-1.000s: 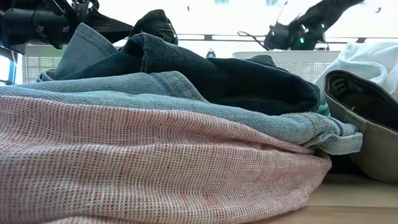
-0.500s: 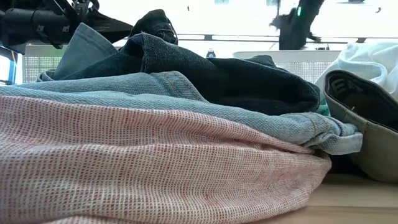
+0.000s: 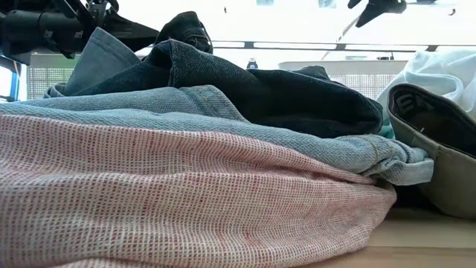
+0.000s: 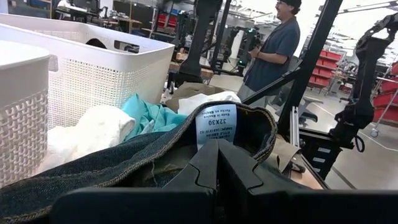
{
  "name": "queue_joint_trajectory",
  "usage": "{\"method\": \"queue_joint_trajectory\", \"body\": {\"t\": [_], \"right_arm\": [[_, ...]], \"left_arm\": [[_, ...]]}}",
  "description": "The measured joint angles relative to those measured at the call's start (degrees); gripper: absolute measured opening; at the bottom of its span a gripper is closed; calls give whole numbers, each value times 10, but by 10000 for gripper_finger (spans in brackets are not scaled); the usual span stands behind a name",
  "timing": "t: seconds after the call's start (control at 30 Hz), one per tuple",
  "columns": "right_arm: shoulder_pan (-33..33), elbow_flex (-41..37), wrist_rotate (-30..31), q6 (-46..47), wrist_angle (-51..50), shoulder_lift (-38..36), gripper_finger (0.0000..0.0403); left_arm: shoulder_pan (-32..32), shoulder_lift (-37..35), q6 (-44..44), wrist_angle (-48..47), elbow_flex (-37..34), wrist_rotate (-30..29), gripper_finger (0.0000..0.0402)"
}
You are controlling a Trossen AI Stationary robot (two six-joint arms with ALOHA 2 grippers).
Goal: Sort clothes
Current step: Put the white boxer into the left white bin
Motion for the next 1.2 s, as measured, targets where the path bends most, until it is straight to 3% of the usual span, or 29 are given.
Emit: {"method": "queue_joint_trajectory", "body": {"t": [0.23,0.37,0.5,0.6,0.73,0.8,0.9,1.1,1.2], "right_arm": [[233,-122,-7,193,10,69,228],[301,-193,24,264,24,110,227],[329,-245,-2,249,152,138,211],[334,-273,-36,219,263,155,167],[334,-291,-49,169,345,181,51],[336,-285,-23,141,347,188,14],[343,-251,51,91,363,187,22],[362,-123,296,-160,421,184,5],[358,-68,366,-274,466,183,8]], "left_arm": [[0,0,0,1,0,0,0],[0,0,0,11,0,1,0],[0,0,-1,37,0,42,0],[0,0,-15,84,0,55,0],[-5,0,-4,158,9,67,0],[-18,0,40,161,28,79,0],[-36,0,104,148,62,62,0],[-68,13,234,90,143,60,0],[-87,38,287,76,178,60,1]]}}
